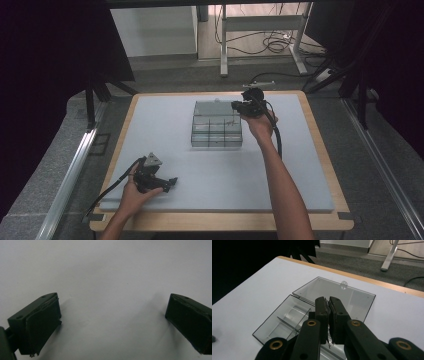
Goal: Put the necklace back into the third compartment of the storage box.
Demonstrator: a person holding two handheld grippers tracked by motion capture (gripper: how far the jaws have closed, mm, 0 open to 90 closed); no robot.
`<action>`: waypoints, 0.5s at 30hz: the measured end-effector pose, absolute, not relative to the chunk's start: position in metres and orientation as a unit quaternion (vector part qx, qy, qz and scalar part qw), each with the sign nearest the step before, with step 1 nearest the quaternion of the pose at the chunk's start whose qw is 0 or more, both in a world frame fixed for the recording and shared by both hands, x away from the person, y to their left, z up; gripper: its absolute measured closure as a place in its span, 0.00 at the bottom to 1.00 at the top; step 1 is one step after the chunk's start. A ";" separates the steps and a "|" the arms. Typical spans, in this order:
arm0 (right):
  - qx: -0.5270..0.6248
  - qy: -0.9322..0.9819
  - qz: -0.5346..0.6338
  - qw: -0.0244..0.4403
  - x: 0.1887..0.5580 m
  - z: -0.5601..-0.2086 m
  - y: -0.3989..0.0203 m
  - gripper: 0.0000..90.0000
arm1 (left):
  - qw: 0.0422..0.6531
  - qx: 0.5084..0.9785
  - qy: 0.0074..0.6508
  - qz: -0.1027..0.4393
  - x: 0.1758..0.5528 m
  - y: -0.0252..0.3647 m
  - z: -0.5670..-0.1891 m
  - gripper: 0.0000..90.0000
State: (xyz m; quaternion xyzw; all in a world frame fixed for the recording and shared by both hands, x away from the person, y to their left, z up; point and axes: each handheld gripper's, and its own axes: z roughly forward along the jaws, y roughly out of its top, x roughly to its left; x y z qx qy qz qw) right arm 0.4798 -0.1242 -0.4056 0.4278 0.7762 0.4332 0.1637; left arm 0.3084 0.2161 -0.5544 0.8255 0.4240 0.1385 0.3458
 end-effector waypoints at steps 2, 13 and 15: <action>0.438 0.772 0.432 0.161 0.485 -0.415 -0.126 0.94 | 0.346 0.826 0.424 0.138 0.308 0.216 -0.554 0.00; 0.462 0.763 0.428 0.146 0.491 -0.438 -0.130 0.93 | 0.346 0.825 0.424 0.138 0.308 0.216 -0.554 0.00; 0.464 0.764 0.424 0.145 0.491 -0.443 -0.131 0.93 | 0.346 0.825 0.424 0.139 0.308 0.216 -0.554 0.00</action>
